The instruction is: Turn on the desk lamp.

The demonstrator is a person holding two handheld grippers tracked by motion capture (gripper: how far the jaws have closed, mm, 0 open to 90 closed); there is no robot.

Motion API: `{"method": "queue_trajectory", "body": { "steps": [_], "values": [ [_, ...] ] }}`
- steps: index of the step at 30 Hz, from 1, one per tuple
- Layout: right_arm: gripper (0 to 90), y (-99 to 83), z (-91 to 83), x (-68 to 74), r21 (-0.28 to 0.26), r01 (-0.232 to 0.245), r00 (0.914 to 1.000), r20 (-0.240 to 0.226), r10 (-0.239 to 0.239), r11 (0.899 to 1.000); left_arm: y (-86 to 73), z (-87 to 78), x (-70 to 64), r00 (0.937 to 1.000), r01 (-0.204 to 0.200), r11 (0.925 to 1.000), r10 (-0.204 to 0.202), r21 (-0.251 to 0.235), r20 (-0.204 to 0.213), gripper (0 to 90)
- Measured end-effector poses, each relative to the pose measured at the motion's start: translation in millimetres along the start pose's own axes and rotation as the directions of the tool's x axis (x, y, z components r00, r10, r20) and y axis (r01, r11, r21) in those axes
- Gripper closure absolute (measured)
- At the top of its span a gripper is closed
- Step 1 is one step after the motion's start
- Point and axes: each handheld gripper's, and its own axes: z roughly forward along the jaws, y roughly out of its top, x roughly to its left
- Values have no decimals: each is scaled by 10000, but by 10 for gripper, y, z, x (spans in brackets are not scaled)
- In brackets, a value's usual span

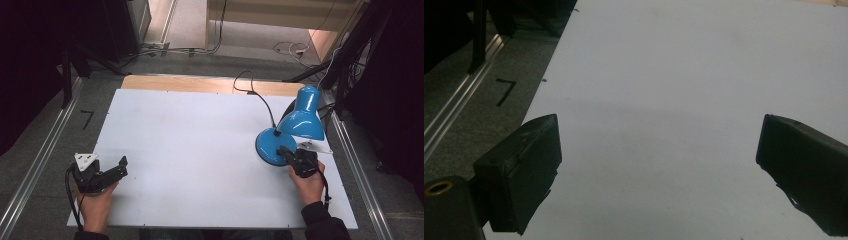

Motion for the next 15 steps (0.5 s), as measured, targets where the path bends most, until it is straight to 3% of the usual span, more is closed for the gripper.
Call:
{"method": "queue_trajectory", "body": {
  "steps": [15],
  "values": [
    [883,-17,9,17,12,59,9999,81,-59,10000,0,-4,3,10000,15,10000,-15,-9,3,51]
  ]
}}
